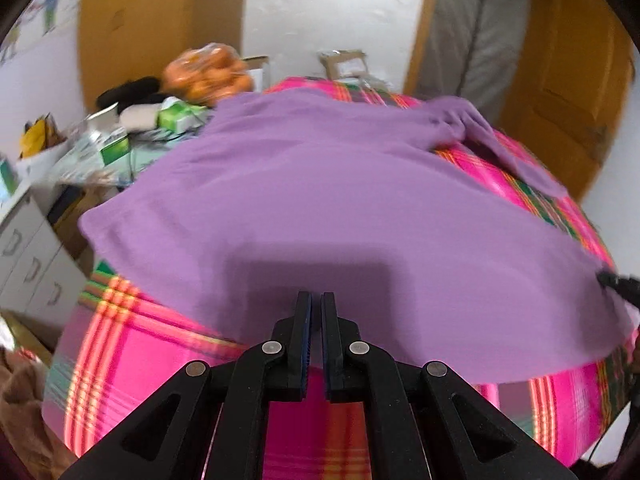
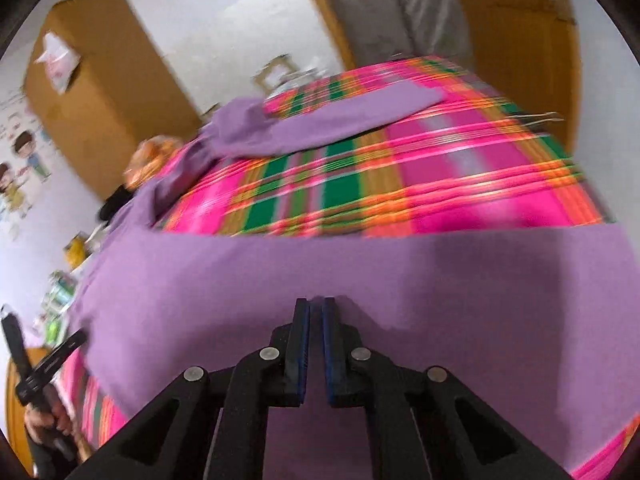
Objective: Fold clothes
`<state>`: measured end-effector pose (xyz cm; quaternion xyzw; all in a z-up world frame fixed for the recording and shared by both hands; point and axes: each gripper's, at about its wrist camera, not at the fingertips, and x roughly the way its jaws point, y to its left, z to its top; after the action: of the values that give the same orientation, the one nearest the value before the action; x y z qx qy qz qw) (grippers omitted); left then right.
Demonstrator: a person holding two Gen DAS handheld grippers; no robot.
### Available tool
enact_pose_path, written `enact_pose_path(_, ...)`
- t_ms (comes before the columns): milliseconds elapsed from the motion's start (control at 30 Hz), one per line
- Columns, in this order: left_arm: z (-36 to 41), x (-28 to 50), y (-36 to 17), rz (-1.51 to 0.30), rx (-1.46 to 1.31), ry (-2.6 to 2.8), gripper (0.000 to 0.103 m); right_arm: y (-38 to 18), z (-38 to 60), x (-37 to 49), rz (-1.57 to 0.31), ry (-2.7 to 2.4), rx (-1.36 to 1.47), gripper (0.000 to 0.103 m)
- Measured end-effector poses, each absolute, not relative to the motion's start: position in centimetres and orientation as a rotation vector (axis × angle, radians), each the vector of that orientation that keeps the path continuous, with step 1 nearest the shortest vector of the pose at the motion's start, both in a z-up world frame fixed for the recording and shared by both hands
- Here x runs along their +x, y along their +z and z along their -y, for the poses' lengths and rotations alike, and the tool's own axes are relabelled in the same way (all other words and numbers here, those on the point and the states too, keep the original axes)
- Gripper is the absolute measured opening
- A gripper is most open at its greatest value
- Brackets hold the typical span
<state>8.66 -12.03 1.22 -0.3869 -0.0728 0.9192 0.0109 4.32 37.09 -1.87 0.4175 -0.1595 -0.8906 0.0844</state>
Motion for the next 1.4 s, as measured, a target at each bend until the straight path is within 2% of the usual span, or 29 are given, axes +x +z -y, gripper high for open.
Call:
enact_pose_path(200,13.6,6.6,2.5,0.252,-1.203,2.920,0.004,-1.1,-40.3,3.4,0.516,-2.807,1.298,0.005)
enact_pose_path(367,11.8,4.0,5.0,0.250,-1.115,2.890,0.004,1.5,-38.1,1.7,0.406,-2.787,1.213,0.009)
enact_pose_path(433,10.6,2.9,6.0,0.238,-1.082,2.871,0.005,2.7,-37.4,0.4,0.400,-2.753,1.178,0.016)
enact_pose_path(500,9.0,1.9,6.6,0.210,-1.066,2.848,0.005,3.5,-37.5,-1.3,0.440,-2.727,1.156,0.028)
enact_pose_path(567,7.2,1.0,7.0,0.181,-1.056,2.817,0.005,4.1,-38.0,-3.3,0.495,-2.711,1.143,0.034)
enact_pose_path(800,2.3,-1.8,7.6,0.099,-1.056,2.731,0.005,3.1,-43.5,-11.1,0.678,-2.761,1.250,0.039)
enact_pose_path(1033,-0.3,-4.8,6.4,0.130,-1.083,2.689,0.005,0.5,-48.3,-17.0,0.818,-2.773,1.374,0.042)
enact_pose_path(1133,-1.1,-5.7,5.4,0.143,-1.094,2.664,0.005,-0.5,-48.3,-18.5,0.825,-2.732,1.417,0.042)
enact_pose_path(1233,-1.4,-6.3,4.4,0.152,-1.115,2.650,0.005,-0.7,-47.4,-19.7,0.736,-2.736,1.425,0.043)
enact_pose_path(1267,-1.4,-6.5,4.1,0.154,-1.122,2.646,0.005,-0.7,-47.1,-20.1,0.701,-2.744,1.433,0.041)
enact_pose_path(1333,-1.4,-6.7,3.6,0.157,-1.134,2.642,0.005,-0.8,-46.7,-20.9,0.648,-2.761,1.458,0.013)
enact_pose_path(1367,-1.4,-6.7,3.4,0.157,-1.134,2.642,0.005,-0.8,-46.7,-21.2,0.643,-2.757,1.453,0.006)
enact_pose_path(1400,-1.3,-6.7,3.4,0.159,-1.128,2.642,0.005,-0.6,-46.8,-21.4,0.635,-2.763,1.440,0.006)
